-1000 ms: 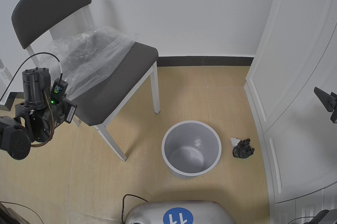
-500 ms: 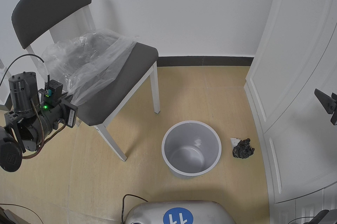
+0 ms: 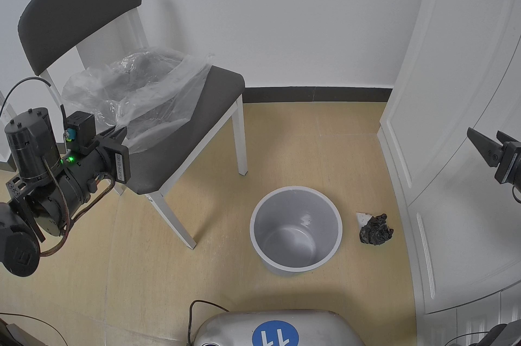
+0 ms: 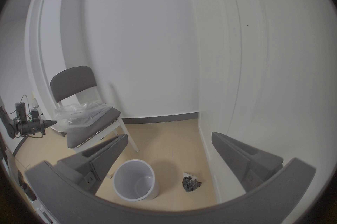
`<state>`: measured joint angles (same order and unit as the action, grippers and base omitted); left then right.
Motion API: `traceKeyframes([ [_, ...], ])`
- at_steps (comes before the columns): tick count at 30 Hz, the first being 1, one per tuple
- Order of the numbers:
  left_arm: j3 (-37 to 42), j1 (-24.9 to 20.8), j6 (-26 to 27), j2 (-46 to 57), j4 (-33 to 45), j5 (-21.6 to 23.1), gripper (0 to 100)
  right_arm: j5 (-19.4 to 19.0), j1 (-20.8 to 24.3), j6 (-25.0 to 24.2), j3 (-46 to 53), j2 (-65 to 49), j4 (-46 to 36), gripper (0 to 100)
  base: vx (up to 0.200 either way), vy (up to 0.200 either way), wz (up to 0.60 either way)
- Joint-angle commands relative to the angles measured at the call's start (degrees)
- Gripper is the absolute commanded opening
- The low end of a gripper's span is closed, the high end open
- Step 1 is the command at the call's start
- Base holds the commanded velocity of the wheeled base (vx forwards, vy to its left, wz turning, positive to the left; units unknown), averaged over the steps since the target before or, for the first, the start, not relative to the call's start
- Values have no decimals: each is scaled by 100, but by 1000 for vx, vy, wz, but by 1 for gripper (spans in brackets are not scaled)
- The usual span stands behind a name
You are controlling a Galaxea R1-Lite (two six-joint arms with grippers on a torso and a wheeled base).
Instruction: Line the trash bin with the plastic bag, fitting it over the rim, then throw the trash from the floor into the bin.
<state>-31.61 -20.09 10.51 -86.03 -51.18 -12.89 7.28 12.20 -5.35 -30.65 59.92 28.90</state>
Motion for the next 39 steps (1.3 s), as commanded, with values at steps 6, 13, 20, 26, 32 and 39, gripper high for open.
traceKeyframes([
  [6, 23, -206, -66, -19, -253, -3, 0, 107, 1030, -45, 68, 407, 80, 100, 0, 0, 0],
  [13, 32, -470, -93, -19, -569, -3, 0, 1021, 1865, -440, 85, 1215, 871, 100, 0, 0, 0],
  [20, 23, -768, -128, 51, -1017, -12, 0, 1452, 2067, -405, 331, 1901, 1900, 100, 0, 0, 0],
  [26, 23, -1076, -128, 60, -1158, -12, 0, 1452, 2190, -432, 366, 1998, 1917, 100, 0, 0, 0],
  [32, 32, -1252, -128, 78, -1342, -12, 0, 1522, 2313, -423, 402, 2006, 1917, 100, 0, 0, 0],
  [39, 120, -1647, -137, 16, -1448, -12, 0, 1584, 2541, -414, 393, 1962, 1926, 100, 0, 0, 0],
])
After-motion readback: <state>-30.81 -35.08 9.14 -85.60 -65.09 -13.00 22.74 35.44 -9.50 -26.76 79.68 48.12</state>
